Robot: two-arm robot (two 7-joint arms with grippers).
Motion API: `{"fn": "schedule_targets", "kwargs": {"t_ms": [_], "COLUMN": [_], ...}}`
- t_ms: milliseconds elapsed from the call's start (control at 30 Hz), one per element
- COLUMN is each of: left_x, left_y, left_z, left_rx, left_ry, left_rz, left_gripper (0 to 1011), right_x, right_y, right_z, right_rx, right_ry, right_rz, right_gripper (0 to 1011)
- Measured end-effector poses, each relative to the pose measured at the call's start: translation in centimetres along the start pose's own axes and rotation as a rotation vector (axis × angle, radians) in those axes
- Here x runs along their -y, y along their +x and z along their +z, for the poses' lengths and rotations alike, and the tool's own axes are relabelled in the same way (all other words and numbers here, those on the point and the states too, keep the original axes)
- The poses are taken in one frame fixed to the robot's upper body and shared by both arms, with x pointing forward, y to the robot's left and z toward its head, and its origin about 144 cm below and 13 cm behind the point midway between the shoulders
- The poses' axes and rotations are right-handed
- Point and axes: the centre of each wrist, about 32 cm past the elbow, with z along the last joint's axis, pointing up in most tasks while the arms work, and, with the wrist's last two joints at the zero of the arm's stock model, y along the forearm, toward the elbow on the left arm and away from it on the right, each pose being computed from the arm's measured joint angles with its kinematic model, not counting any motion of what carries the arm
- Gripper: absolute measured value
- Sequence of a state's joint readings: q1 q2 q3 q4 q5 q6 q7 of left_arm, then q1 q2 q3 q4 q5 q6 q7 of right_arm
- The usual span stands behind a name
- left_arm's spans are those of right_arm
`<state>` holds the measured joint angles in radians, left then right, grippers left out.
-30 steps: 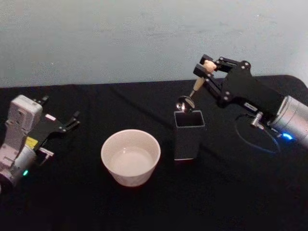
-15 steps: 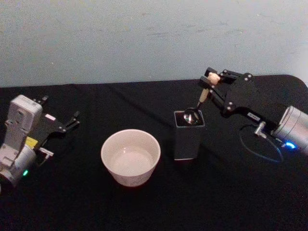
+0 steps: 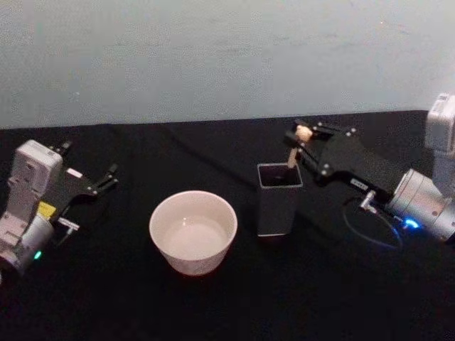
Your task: Pick up the stirring spoon with one hand, stir inside the cup, then place it back in its original position.
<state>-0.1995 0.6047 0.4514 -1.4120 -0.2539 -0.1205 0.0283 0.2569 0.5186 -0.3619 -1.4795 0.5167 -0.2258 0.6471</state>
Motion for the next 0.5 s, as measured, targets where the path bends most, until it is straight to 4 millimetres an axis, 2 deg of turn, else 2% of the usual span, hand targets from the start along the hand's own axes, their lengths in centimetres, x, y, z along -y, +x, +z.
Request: {"fn": "schedule_targets", "kwargs": {"t_ms": [500], "left_x": [0.0], "left_y": [0.0], "left_z": [0.0], "left_rx": [0.000], "left_ry": [0.000], "left_rz": [0.000], "left_gripper": [1001], "right_x": [-0.9], "right_y": [-0.8], "right_z": [-1.8], "right_rx": [-0.105], "right_ry": [-0.066], "right_rz": [-0.043], "right_gripper": [213]}}
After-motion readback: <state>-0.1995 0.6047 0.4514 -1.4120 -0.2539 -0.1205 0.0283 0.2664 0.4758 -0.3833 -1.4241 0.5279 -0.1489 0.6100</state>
